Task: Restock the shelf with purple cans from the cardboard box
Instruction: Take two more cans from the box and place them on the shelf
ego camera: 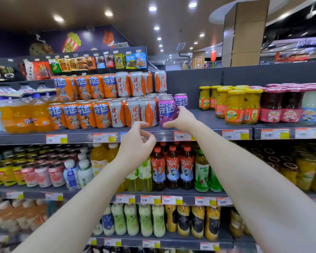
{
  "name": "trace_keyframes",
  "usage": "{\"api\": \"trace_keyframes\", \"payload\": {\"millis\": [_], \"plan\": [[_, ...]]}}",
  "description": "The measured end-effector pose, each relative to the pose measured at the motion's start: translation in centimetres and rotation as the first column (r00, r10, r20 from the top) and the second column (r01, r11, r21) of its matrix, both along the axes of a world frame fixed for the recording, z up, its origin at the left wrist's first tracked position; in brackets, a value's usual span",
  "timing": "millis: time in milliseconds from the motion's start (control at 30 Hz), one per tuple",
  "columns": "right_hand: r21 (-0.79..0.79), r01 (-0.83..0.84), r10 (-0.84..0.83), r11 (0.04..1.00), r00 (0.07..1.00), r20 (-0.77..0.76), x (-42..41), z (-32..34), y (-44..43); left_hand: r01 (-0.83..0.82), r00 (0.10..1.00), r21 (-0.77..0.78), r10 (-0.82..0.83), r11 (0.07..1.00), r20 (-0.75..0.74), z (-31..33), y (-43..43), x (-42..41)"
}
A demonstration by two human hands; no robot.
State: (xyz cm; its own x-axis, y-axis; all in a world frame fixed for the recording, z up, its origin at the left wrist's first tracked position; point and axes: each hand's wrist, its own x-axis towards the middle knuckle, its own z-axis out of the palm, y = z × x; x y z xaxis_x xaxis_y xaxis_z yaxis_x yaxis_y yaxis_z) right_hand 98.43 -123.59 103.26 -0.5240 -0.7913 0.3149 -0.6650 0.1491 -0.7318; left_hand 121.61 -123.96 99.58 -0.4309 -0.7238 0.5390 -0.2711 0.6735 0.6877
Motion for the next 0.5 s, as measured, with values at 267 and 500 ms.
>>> {"api": "trace_keyframes", "payload": {"millis": [267,500], "plan": [[0.089,0.067,-0.046,0.994,0.975,-0.218,6.1,-2.2,9.4,-0.015,0.987,-0.074,0.027,0.997,0.159,-0.8,6.7,4.7],[0.170,0.093,-0.040,0.981,0.955,-0.294,9.1,-3.2,19.4,-0.003,0.975,-0.069,0.018,0.998,0.220,-0.5,13.6,5.5]]}}
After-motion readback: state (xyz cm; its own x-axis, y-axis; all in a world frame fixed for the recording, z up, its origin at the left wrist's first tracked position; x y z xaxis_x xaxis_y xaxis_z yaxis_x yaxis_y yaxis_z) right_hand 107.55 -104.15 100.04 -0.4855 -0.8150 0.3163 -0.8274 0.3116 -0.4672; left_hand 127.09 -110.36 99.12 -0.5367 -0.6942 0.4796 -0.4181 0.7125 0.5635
